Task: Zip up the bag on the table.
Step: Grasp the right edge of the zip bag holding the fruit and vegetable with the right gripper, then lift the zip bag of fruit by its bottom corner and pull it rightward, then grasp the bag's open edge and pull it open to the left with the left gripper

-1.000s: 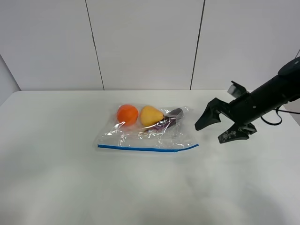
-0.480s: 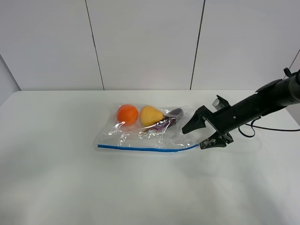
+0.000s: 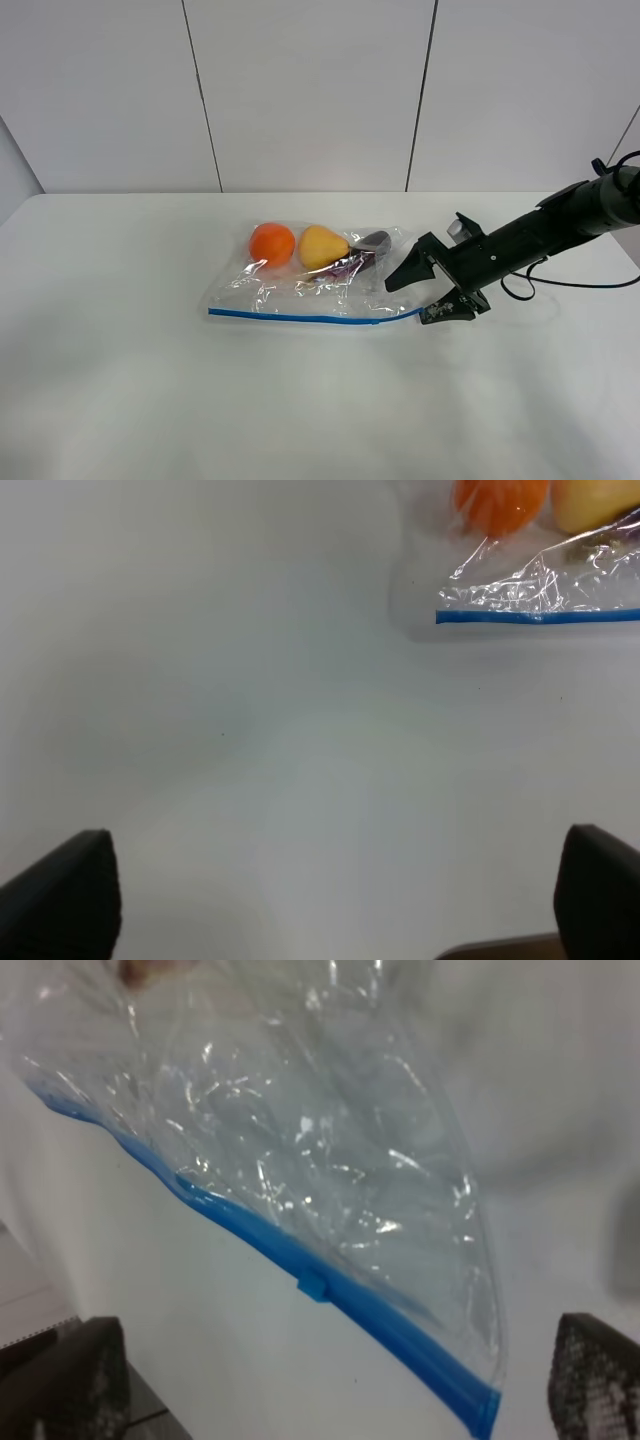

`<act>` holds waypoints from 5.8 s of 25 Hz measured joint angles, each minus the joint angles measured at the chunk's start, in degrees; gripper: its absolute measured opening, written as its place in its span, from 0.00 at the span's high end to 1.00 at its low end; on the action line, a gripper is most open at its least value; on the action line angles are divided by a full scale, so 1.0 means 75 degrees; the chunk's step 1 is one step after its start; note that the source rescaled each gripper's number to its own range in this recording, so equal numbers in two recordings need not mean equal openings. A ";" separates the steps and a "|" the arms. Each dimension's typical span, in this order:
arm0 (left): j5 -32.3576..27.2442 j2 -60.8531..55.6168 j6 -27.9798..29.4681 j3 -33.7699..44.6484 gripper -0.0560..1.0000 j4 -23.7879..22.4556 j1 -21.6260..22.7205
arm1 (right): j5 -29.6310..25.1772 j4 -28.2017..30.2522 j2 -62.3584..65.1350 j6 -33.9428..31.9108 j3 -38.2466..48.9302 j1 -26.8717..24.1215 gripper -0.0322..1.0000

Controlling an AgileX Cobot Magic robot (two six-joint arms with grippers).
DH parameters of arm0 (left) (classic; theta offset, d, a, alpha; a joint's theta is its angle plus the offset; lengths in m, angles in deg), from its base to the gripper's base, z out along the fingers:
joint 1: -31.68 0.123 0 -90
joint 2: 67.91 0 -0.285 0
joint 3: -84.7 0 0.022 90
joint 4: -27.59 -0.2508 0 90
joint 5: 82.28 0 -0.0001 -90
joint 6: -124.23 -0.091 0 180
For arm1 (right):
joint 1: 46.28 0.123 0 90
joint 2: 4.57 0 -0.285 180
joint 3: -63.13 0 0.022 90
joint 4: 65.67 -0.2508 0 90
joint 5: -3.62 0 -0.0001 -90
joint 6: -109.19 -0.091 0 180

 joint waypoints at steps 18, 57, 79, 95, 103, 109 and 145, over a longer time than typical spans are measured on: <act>0.0000 0.0000 0.0000 0.0000 0.00 0.0000 0.0000 | -0.0010 -0.0254 -0.0026 0.0184 0.0000 0.0000 0.09; -0.0007 0.0000 0.0000 0.0000 0.00 0.0000 0.0000 | -0.0363 -0.0093 -0.0362 0.0314 -0.0006 0.0000 0.97; -0.0007 0.0000 0.0000 0.0000 0.00 0.0000 0.0000 | -0.1236 -0.1704 0.0001 0.0886 -0.0006 0.0000 0.97; 0.0000 0.0000 0.0000 0.0000 0.00 0.0000 0.0000 | -0.1243 -0.1999 0.0292 0.0858 -0.0006 0.0000 0.97; 0.0033 0.0000 0.0000 0.0000 0.00 0.0000 0.0000 | -0.1243 -0.2021 0.0292 0.0858 -0.0006 0.0000 0.97; 0.0192 0.1062 0.0000 -0.0631 0.00 0.0000 0.0000 | -0.1243 -0.2021 0.0292 0.0798 -0.0006 0.0000 0.97; 0.7582 0.9465 -0.9570 -0.2160 0.00 0.0352 -0.1256 | -0.1243 -0.2021 0.0292 0.0742 -0.0006 0.0000 0.97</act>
